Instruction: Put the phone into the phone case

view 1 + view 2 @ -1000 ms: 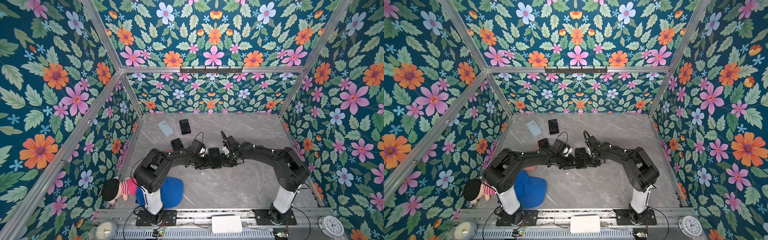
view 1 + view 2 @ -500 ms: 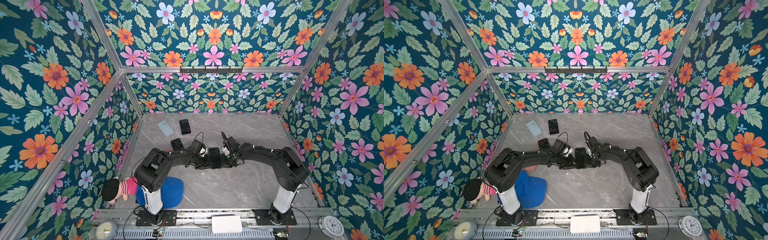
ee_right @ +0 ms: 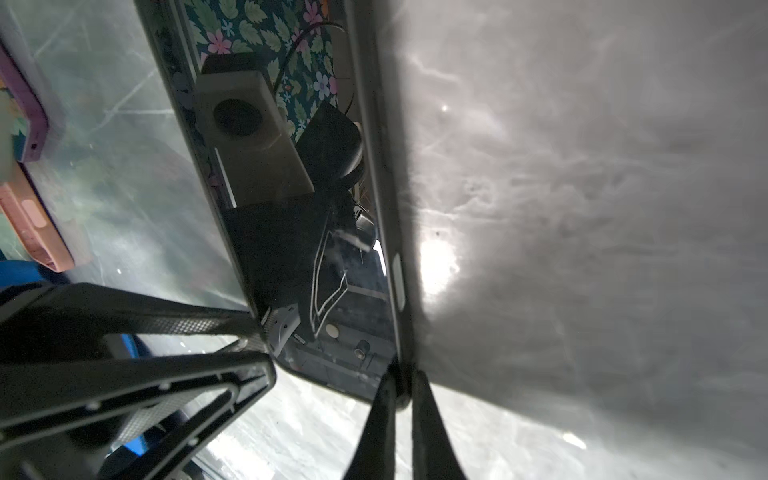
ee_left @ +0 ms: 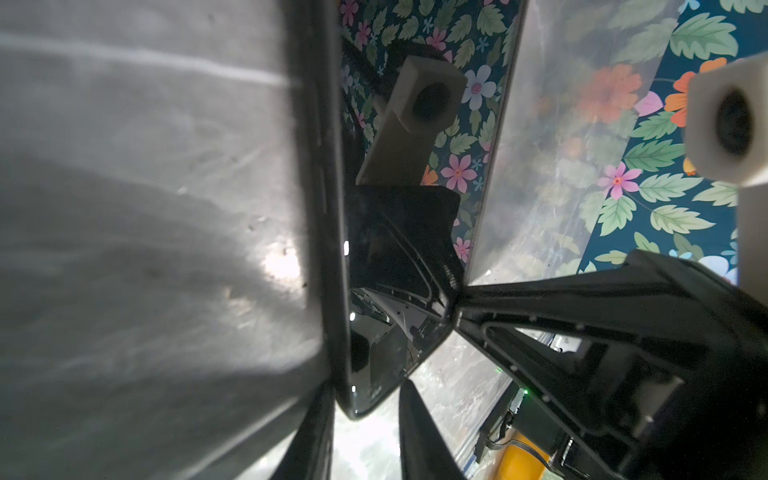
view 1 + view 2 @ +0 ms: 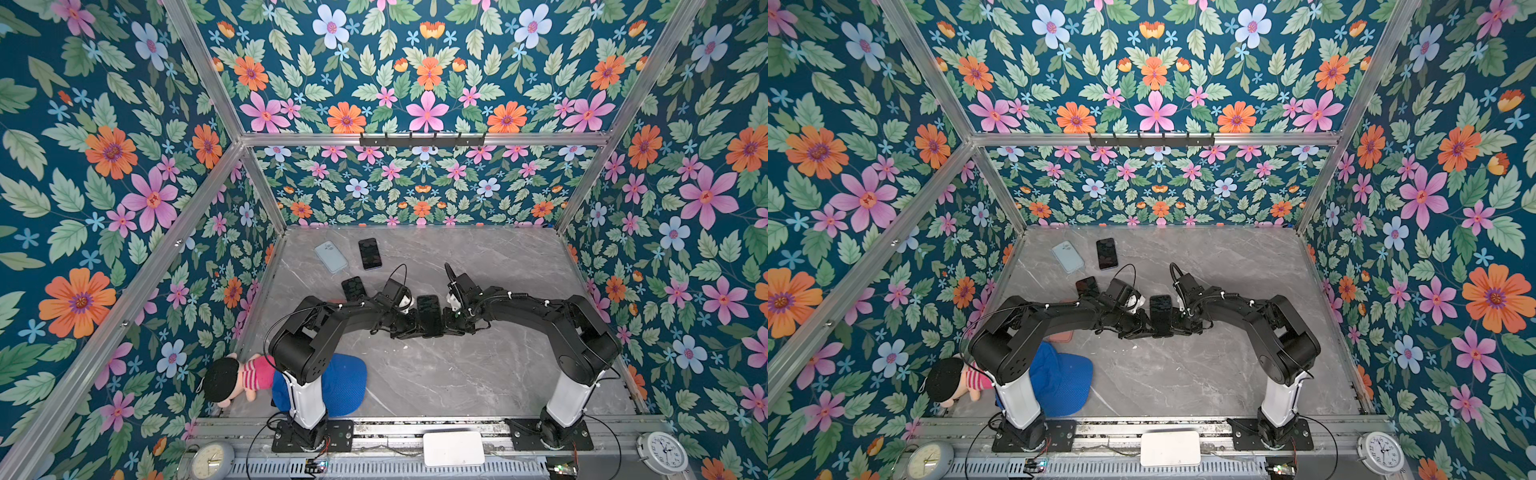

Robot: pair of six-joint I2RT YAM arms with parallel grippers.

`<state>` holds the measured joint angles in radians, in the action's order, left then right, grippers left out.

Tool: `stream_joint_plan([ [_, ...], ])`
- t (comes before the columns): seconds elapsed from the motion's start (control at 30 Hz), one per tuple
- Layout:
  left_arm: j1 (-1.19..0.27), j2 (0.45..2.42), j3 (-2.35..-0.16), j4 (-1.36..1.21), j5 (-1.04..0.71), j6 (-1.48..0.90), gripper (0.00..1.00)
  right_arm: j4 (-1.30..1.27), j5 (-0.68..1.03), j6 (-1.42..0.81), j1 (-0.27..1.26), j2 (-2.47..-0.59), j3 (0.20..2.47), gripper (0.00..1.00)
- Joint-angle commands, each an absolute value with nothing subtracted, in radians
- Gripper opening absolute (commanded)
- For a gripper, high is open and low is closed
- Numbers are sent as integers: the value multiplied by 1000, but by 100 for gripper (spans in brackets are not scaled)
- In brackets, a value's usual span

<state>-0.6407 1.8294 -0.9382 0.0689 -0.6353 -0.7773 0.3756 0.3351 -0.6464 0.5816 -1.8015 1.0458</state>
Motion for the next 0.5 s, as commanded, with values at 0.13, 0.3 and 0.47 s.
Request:
stream_joint_plan([
  [0.13,-638,1808,-996,207,-501,-718,32,356,355,-650,590,-1785,1037,10],
  [0.3,-619,1844,-1058,228,-486,-692,39,409,291,-616,587,-1767,1070,26],
  [0.47,-590,1904,-1130,255,-486,-652,43,408,288,-593,562,-1803,1121,36],
])
